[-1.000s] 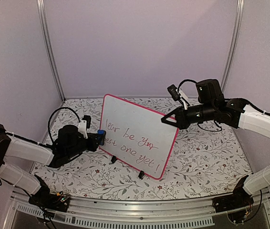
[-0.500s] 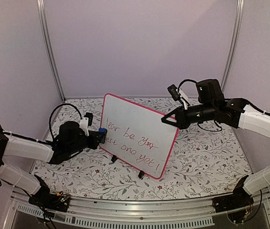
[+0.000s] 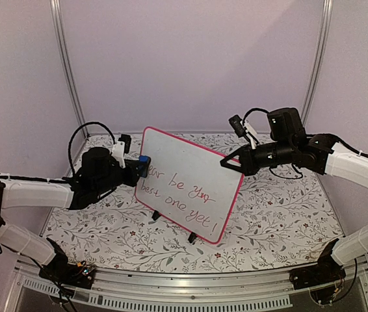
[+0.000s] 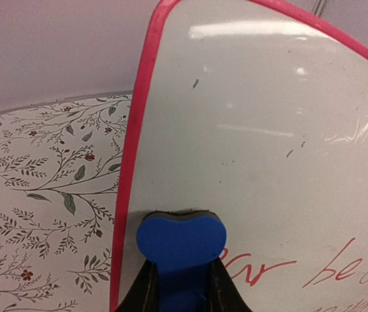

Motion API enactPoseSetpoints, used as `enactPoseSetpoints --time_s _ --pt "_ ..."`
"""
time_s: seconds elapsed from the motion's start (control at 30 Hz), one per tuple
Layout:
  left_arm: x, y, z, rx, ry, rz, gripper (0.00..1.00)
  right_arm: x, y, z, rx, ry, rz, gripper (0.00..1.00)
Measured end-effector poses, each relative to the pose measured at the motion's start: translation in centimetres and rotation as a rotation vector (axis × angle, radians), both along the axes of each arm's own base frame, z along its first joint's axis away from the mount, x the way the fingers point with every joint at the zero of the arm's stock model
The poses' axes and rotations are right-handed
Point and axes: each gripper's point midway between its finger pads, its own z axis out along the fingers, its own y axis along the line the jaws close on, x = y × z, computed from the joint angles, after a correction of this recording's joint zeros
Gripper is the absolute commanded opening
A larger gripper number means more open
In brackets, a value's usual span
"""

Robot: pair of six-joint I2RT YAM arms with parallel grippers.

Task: Erase the whiteboard
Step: Erase the center of the whiteboard.

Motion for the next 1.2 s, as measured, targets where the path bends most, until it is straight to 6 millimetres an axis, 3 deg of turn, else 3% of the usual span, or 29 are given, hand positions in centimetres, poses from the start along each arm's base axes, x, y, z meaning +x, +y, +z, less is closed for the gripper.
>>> enactPoseSetpoints --time_s 0.3,0.6,0.9,1.2 --pt "0.2 0.2 0.6 -0.004 -0.024 0.011 0.15 0.0 0.0 0.0 0.000 -0.001 0.002 0.00" --pt "-1.7 1.6 -3.7 -0.004 0.052 0.027 0.15 -0.1 0.1 0.0 0.000 -0.003 0.010 0.00" --pt "-2.4 2.1 -5.5 -0.024 0.087 0.033 0.15 -0.1 0.1 0.0 0.001 -0.004 0.012 0.00" --pt "-2.7 2.1 -5.8 -0.030 0.097 0.032 0.15 -0.2 0.1 0.0 0.001 -0.004 0.013 0.00"
